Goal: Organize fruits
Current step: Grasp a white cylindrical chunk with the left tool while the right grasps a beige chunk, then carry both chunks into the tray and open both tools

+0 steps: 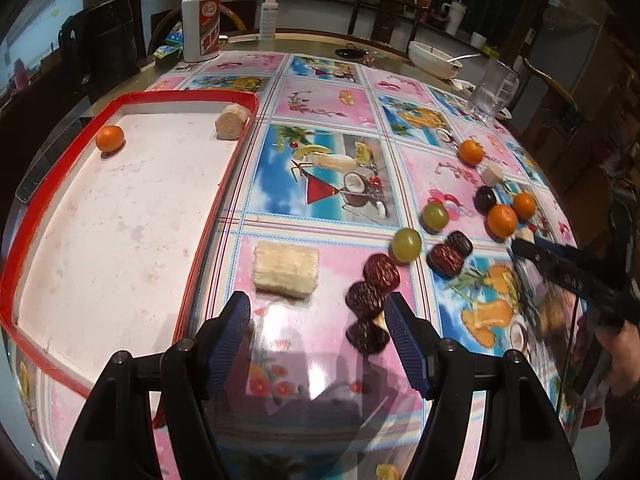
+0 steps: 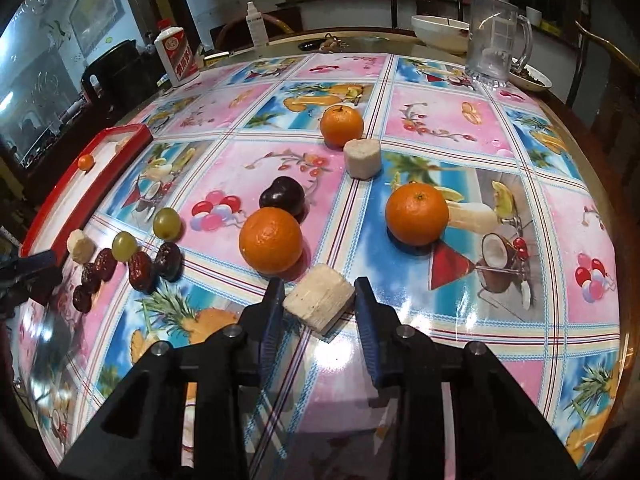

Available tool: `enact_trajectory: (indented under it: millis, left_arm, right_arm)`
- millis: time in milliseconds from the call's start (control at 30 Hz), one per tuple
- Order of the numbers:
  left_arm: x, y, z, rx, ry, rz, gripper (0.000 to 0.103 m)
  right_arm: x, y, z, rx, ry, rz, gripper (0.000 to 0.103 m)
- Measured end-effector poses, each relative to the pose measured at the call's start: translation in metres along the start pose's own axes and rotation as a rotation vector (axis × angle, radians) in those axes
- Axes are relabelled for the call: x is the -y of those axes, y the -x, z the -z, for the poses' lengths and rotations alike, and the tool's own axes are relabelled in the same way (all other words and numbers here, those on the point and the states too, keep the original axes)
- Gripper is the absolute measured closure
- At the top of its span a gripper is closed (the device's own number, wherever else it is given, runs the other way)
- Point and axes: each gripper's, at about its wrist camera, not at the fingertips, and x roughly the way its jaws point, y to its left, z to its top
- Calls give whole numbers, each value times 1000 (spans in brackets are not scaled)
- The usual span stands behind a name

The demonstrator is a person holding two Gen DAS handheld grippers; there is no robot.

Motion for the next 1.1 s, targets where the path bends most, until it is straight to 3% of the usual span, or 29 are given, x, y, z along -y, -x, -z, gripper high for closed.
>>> enact_trajectory:
  millis: [300,400,467,767,1100]
  left_arm:
    - [-6,-30,-16,-36,34,-19,37]
    - [-10,-31,-17,-29,40,-19,49]
    - [-10,-31,-15,-15,11,-50,65]
    - [-10,-26,-6,-2,2,-28,66]
    - [-5,-1,21,10,-16,5,66]
  right_arm:
    - [4,0,1,8,-13,-29,66]
    - [4,0,1,10,-17,-33,66]
    - [4,0,1,11,-15,-30,66]
    - [3,6,5,17,-32,-13,66]
    - [-1,34,33,-1,-47,3,66]
